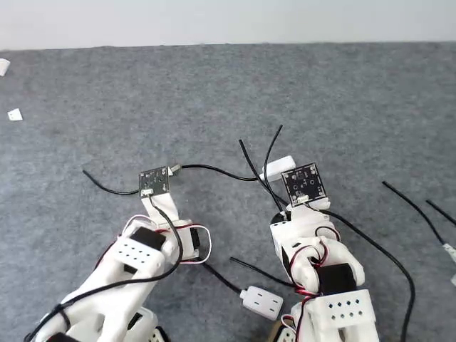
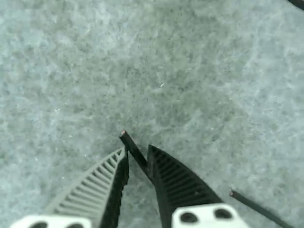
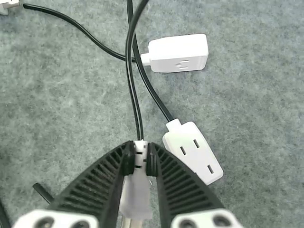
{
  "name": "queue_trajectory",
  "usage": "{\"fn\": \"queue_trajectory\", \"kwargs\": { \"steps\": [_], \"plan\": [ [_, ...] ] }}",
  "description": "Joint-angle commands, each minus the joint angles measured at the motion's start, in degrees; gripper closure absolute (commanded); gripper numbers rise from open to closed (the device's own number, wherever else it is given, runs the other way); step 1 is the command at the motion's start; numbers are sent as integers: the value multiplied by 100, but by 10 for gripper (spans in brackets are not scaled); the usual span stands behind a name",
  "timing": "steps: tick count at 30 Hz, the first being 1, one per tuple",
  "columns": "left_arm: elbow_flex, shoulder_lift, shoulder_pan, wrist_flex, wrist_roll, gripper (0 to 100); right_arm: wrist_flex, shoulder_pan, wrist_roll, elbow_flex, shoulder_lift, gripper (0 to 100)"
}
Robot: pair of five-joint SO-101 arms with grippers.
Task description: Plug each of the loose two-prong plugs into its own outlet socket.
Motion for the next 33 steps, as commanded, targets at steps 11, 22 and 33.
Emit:
{"fn": "queue_trajectory", "kwargs": {
  "steps": [11,22,33],
  "plan": [
    [-295,62,53,-105,-44,987,-119,57,62,-246,-57,990],
    [-989,97,-53,-448,-79,987,-119,57,62,-246,-57,990],
    [-2826,1301,-404,-580,-440,987,-119,57,62,-237,-57,990]
  ]
}}
